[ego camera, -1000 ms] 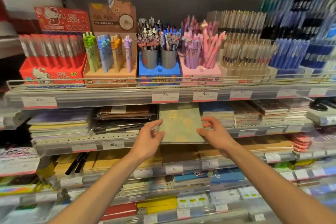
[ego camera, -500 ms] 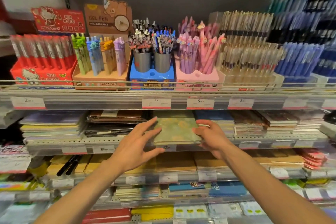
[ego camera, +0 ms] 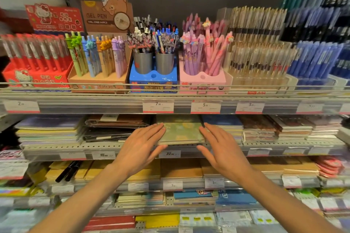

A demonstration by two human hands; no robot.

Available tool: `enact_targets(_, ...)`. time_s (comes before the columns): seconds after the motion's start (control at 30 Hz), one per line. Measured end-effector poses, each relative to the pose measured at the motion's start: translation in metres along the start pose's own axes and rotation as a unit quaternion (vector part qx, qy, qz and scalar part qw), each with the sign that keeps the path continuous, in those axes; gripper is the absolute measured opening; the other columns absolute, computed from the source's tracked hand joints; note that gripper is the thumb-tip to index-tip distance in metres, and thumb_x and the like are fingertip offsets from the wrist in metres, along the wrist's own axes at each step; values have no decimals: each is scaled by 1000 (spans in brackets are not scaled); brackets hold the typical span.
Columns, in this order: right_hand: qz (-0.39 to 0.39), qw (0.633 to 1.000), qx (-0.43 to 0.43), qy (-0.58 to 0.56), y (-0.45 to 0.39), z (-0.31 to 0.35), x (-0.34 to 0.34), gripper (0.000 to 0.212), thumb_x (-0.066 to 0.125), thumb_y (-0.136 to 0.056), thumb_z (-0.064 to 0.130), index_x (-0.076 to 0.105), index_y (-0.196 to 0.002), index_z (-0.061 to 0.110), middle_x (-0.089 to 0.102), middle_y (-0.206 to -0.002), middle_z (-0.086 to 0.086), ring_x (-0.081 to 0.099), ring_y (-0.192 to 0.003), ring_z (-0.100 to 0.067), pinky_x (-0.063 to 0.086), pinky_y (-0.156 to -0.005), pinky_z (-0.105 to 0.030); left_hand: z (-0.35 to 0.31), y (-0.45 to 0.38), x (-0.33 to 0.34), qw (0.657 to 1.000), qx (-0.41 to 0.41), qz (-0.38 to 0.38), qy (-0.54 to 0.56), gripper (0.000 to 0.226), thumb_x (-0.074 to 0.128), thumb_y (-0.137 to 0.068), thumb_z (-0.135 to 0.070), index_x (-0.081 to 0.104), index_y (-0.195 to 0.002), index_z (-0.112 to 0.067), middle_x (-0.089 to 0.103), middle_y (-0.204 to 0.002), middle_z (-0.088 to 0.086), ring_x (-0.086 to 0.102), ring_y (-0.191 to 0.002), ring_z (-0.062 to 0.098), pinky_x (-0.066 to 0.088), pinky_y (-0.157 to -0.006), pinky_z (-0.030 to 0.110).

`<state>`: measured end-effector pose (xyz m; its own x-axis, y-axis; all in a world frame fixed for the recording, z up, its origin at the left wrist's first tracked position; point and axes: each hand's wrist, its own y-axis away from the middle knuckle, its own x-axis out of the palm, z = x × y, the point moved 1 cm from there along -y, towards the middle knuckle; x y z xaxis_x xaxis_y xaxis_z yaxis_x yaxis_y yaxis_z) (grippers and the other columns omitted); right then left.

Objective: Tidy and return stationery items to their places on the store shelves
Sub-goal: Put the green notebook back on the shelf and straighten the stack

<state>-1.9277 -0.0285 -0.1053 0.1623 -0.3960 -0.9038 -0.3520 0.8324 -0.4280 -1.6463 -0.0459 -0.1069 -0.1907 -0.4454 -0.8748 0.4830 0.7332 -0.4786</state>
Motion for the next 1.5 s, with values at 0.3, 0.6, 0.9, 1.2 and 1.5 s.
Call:
enact_targets(0.3,-52,995,-36,74,-30,-3,23,47,33,-103,41,58,-135,17,64,-132,-5,60,-120,-25,41,-108,-45,4,-19,3,998,-14,0,-67,56,33,-98,-51,54,-137,-16,62,-133,4,58,-124,22,41,-108,40)
enact_targets(0.6,-42,996,-2,79,-54,0,27,39,36,-103,41,58,-127,20,65,-122,-4,61,-104,-25,46,-90,-40,14,-25,16,996,-49,8,-77,50,32,-101,-39,42,-143,-13,57,-138,12,52,-128,29,38,-111,43)
enact_targets(0.9,-4,992,-64,106,-18,-7,46,67,34,-103,46,15,-158,15,17,-165,-10,18,-152,-30,16,-119,-46,13,-1,30,995,4,29,-92,75,56,-94,-32,18,-156,-12,22,-162,12,28,-147,27,26,-119,45)
enact_targets(1.2,35,992,-35,118,-34,-14,41,66,42,-99,46,25,-156,18,24,-163,-12,22,-150,-33,27,-119,-52,7,-19,29,991,-18,59,-118,73,59,-89,-32,29,-152,-12,36,-155,13,33,-143,30,24,-119,49)
enact_targets(1.5,49,993,-19,110,-37,-15,44,65,38,-99,50,25,-156,21,28,-161,-8,27,-148,-32,19,-121,-51,5,-20,36,992,-34,50,-115,73,57,-89,-37,30,-152,-12,31,-158,13,28,-146,31,23,-119,51)
